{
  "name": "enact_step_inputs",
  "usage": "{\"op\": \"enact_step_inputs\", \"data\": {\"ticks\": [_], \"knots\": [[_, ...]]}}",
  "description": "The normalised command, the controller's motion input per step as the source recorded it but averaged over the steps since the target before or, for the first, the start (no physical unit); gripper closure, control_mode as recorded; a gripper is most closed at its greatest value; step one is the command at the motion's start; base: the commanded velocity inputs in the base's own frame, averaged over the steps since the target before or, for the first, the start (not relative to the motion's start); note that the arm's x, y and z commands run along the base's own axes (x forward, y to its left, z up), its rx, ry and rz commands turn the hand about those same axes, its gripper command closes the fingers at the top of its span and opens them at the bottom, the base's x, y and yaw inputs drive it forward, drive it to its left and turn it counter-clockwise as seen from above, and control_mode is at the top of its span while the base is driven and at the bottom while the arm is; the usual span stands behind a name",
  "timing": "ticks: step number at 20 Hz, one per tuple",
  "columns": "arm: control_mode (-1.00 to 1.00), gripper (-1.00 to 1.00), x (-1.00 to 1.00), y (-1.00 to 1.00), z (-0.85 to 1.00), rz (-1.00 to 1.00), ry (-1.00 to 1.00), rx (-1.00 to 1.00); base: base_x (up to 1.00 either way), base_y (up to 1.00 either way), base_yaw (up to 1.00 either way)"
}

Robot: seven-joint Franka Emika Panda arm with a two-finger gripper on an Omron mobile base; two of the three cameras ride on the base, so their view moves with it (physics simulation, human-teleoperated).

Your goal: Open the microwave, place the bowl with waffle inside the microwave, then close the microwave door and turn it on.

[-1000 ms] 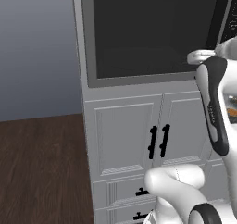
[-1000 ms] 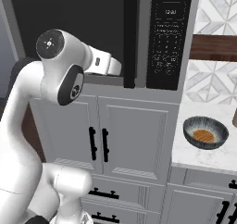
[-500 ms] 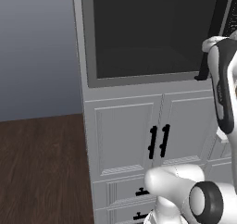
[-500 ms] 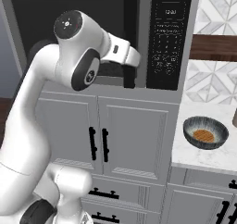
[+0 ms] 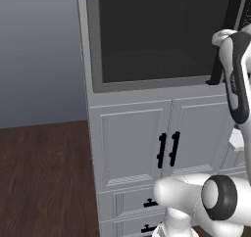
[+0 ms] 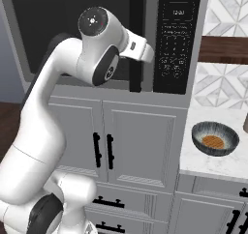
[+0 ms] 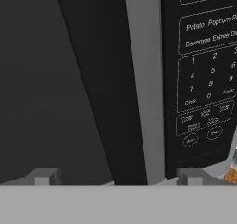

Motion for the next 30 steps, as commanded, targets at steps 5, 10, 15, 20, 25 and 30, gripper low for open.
{"op": "enact_step_inputs", "data": {"ticks": [5,10,15,20,25,30], "knots": [[-1.0,-1.0,0.44,-0.07,0.0,0.01,-0.11,0.0,0.0,0.0,0.0],[-1.0,-1.0,0.5,-0.13,0.0,0.0,0.0,0.0,0.0,0.0,0.0],[-1.0,-1.0,0.36,-0.27,0.0,0.0,0.0,0.0,0.0,0.0,0.0],[-1.0,-1.0,0.21,-0.17,0.0,0.0,0.0,0.0,0.0,0.0,0.0],[-1.0,-1.0,0.02,0.0,0.0,0.0,-0.04,0.0,0.0,0.0,0.0],[-1.0,1.0,0.0,0.0,0.0,0.0,-0.02,0.0,0.0,0.0,0.0]]}}
